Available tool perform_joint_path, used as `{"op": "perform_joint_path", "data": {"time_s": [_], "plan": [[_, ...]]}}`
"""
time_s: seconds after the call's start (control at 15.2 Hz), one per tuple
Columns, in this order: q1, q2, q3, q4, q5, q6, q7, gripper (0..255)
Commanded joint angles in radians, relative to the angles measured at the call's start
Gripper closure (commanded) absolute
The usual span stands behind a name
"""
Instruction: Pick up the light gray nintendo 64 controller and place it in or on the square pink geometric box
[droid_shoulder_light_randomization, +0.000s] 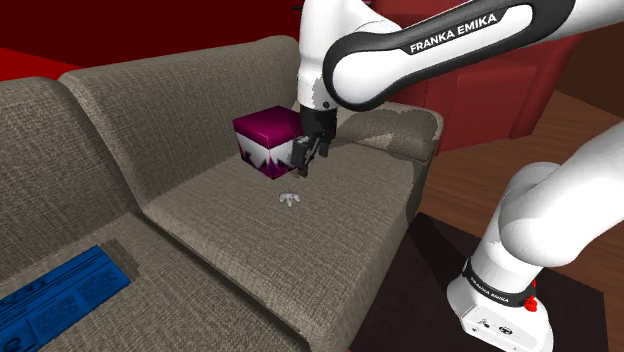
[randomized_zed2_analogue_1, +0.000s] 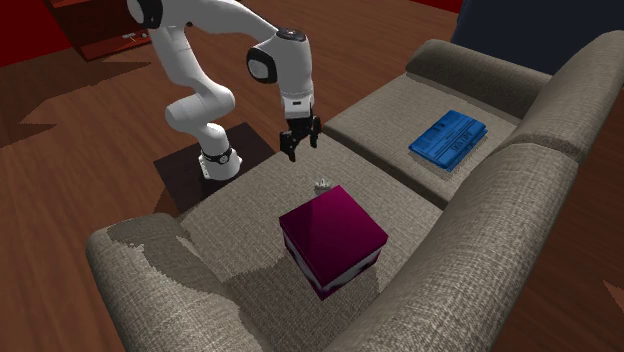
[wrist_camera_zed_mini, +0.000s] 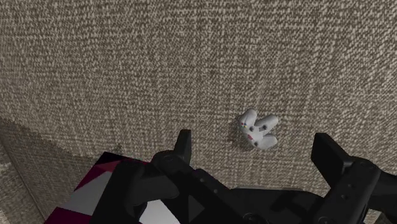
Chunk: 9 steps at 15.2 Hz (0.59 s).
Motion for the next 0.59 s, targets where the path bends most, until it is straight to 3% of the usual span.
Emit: {"op": "perform_joint_path", "data": {"time_s": [0.0, 0.26, 0.53], "plan": [[-0.007, 0.064, 0.041, 0.012, -0.025, 0.043, 0.049, 0], [-0.026, 0.204, 0.121, 0.04, -0.105, 0.124, 0.164, 0], [-0.032, 0.234, 0.127, 0.022, -0.123, 0.168, 0.179, 0]]}}
